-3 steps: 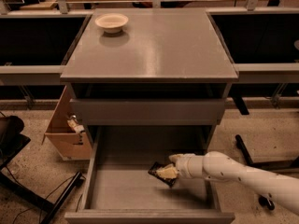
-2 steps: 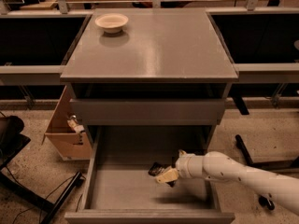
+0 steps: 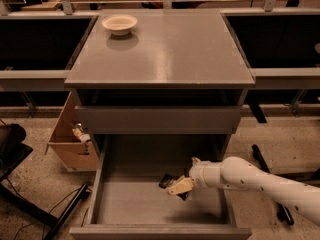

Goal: Place rxbar chocolate into middle drawer

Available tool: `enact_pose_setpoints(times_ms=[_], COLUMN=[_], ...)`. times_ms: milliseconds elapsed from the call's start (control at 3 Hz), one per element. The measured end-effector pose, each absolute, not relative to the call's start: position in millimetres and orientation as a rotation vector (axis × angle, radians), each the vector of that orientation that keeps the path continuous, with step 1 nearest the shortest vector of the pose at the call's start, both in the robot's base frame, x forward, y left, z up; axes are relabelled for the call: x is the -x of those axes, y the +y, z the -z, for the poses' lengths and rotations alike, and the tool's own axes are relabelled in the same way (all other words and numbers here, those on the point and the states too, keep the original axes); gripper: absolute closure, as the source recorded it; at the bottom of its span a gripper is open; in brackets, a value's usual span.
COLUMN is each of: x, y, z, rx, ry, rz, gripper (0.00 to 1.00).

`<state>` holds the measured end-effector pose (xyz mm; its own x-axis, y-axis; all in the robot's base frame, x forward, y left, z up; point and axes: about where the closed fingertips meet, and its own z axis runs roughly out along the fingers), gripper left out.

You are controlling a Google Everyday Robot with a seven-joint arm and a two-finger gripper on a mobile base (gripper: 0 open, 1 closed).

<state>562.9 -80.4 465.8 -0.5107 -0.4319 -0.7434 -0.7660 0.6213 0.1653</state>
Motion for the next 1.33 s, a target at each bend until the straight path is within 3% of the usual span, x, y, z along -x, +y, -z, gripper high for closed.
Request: enact_pose_setpoints(times_ms=[667,1000,1333], x=[-507,-507,-509], y=[-106,-128,-132], z=[-608,-648,-655], rx=[1.159,1.216,1.135], ry=[2.254,2.341,2.394], rz=[-0.611,-0.446,-0.437], gripper=[0.00,0.00,0.00])
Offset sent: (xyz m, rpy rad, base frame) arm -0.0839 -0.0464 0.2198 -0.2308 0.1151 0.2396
